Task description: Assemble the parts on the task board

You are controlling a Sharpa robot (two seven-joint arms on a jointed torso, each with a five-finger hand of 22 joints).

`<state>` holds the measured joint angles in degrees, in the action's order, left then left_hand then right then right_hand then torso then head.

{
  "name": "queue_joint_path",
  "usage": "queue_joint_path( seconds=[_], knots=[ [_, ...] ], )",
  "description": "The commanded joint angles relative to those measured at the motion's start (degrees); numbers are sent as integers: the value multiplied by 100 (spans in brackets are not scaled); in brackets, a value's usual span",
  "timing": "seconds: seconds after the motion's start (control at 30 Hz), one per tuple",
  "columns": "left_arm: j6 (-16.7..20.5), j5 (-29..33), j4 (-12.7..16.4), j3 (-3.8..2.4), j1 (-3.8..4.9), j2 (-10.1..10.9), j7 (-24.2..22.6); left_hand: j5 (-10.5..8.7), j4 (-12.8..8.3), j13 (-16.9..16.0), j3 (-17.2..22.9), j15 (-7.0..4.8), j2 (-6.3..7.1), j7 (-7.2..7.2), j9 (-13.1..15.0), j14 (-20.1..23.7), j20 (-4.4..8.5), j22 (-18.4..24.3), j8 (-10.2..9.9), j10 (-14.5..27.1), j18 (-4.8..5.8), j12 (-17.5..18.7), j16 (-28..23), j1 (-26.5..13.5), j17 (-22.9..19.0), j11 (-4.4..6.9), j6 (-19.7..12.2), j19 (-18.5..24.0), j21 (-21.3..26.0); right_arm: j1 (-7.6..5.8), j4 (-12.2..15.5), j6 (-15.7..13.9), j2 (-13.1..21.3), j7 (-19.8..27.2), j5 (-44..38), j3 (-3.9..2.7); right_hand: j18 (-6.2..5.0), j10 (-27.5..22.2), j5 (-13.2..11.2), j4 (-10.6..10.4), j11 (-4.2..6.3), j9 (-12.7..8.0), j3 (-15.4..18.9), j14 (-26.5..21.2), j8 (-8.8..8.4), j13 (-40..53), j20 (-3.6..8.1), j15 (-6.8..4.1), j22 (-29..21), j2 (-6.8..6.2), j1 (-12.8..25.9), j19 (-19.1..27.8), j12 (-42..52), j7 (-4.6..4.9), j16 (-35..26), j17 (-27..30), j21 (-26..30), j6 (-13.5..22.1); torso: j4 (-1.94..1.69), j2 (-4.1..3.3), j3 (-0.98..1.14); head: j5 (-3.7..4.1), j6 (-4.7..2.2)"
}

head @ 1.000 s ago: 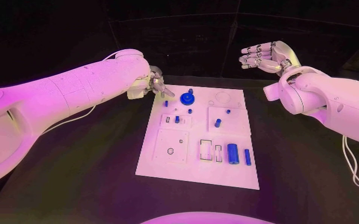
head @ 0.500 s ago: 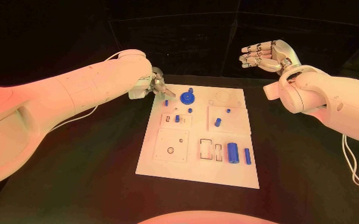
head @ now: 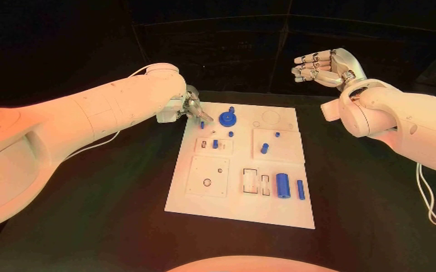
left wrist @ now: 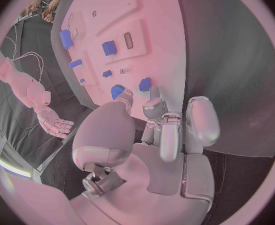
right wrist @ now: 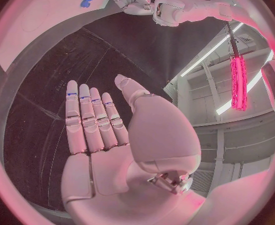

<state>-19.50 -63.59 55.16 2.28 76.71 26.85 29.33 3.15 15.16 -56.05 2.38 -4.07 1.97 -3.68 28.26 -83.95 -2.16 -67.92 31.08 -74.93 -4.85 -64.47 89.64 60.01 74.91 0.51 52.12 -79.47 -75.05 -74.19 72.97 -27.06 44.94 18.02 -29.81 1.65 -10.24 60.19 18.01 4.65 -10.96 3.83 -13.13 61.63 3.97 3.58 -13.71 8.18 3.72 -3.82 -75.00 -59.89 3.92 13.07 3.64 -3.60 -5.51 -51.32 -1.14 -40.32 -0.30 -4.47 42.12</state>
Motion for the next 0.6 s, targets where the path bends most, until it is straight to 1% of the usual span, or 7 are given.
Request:
queue_joint_path(
  seconds=[0.03, 0.2, 0.37, 0.43, 0.53, 0.6],
  knots=[
    [-163, -51, 21, -2, 5, -13, 28, -35, 2, 4, -46, -5, -35, 3, -10, -605, -5, -1, 23, -9, -9, -15, 36, 45, 1509, 8, 36, -47, -24, -14, 2, 30, -4, 54, 28, -4, -24, -37, 27, 14, 4, -2, 28, -27, -13, -2, -32, 9, 6, 19, 46, -19, -3, 148, -5, 3, 26, 39, -3, -4, -1, 5, 6],
    [-216, -51, 28, -2, 0, -26, 32, -35, -23, 8, -79, -7, -70, 5, -22, -605, -3, -8, 31, -8, -7, -20, 36, 127, 1509, 10, 37, -50, -25, -14, 1, 33, -11, 55, 29, -4, -24, -37, 27, 14, 4, -2, 28, -27, -13, -2, -32, 9, 6, 19, 46, -19, -3, 148, -5, 3, 26, 39, 0, -1, 4, -13, 8],
    [-253, -51, 43, -2, -3, -23, 38, -35, -44, 18, -98, -8, -134, 5, -35, -605, -1, -5, 38, -5, -8, -18, 36, 203, 1509, 11, 40, -48, -20, -14, 2, 44, -12, 53, 29, -4, -24, -37, 27, 14, 4, -2, 28, -27, -13, -2, -32, 9, 6, 19, 46, -19, -3, 148, -5, 3, 26, 39, -1, -4, -1, -16, -16],
    [-247, -51, 49, -2, -3, -19, 40, -35, -62, 31, -106, -8, -168, 5, -42, -605, -1, -5, 43, 0, -9, -12, 36, 250, 1509, 11, 40, -48, -19, -14, 2, 49, -12, 52, 29, -4, -24, -37, 27, 14, 4, -2, 28, -27, -13, -2, -32, 9, 6, 19, 46, -19, -3, 148, -5, 3, 26, 39, -2, -5, -2, -14, -15],
    [-217, -51, 49, -2, -3, -17, 44, -35, -96, 44, -109, -8, -244, 6, -53, -605, 0, 0, 52, 5, -10, -9, 36, 335, 1509, 11, 42, -45, -11, -14, 0, 56, -15, 53, 29, -4, -24, -37, 28, 14, 4, -2, 28, -27, -12, -2, -32, 9, 6, 20, 46, -19, -3, 148, -5, 3, 27, 39, -1, -1, 2, -18, -7],
    [-196, -51, 49, -2, -4, -14, 48, -33, -134, 42, -74, -11, -342, 10, -56, -605, 1, -3, 67, 2, -10, -15, 36, 421, 1509, 16, 56, -45, -10, -14, 0, 58, -16, 52, 29, -4, -25, -35, 30, 18, 6, -1, 24, -23, -12, -3, -31, 8, 7, 28, 44, -22, -2, 146, -4, 3, 31, 37, -3, -3, 1, -16, -3]
  ],
)
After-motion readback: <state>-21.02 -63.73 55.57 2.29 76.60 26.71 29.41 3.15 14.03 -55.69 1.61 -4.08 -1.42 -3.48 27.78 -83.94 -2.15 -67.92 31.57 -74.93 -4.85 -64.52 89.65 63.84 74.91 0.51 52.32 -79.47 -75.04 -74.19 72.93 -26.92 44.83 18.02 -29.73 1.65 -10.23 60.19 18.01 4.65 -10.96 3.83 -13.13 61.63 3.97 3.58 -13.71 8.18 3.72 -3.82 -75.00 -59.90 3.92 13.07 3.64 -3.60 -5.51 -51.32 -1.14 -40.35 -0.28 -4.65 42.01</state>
